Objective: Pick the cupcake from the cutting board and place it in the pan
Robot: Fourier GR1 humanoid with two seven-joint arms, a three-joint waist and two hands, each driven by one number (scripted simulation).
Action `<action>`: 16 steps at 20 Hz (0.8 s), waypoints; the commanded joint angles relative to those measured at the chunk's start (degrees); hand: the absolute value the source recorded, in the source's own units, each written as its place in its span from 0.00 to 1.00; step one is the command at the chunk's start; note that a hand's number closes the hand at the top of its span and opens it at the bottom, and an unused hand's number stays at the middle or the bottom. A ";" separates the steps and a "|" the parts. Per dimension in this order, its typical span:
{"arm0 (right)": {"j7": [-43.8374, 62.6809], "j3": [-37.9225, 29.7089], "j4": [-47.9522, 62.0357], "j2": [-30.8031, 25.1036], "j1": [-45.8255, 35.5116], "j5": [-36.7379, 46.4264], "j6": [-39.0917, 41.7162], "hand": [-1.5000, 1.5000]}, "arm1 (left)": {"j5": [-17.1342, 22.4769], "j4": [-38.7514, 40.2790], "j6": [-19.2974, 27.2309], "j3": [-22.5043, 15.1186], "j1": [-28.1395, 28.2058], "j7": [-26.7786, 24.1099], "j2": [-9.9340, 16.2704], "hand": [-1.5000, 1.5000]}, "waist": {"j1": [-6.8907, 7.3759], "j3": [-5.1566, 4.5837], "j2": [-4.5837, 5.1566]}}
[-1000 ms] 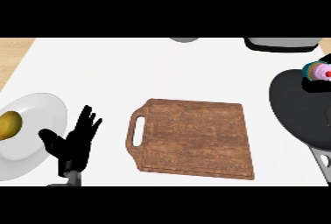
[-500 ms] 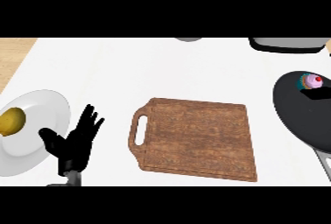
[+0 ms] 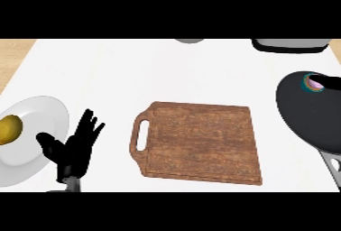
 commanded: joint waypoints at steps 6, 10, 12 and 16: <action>-10.52 -9.67 5.05 -7.90 6.78 -13.23 23.83 0.00 | 0.31 -0.30 -0.83 0.18 4.15 -0.79 0.06 0.50 | -1.24 -0.36 -0.47; -13.65 -10.58 4.11 -9.46 11.10 -16.85 35.38 0.00 | -1.41 0.03 1.58 -0.89 3.45 -1.39 -2.02 0.50 | -2.40 -0.48 -0.94; -13.73 -8.98 2.96 -9.21 12.68 -17.11 38.81 0.00 | -1.15 1.55 0.92 0.36 2.43 -1.37 -0.94 0.50 | -2.46 -0.55 -1.00; -14.80 -7.25 -1.90 -8.51 18.60 -18.69 42.44 0.00 | -2.05 3.06 1.41 0.07 2.93 -2.57 -1.95 0.50 | -3.09 -0.67 -1.24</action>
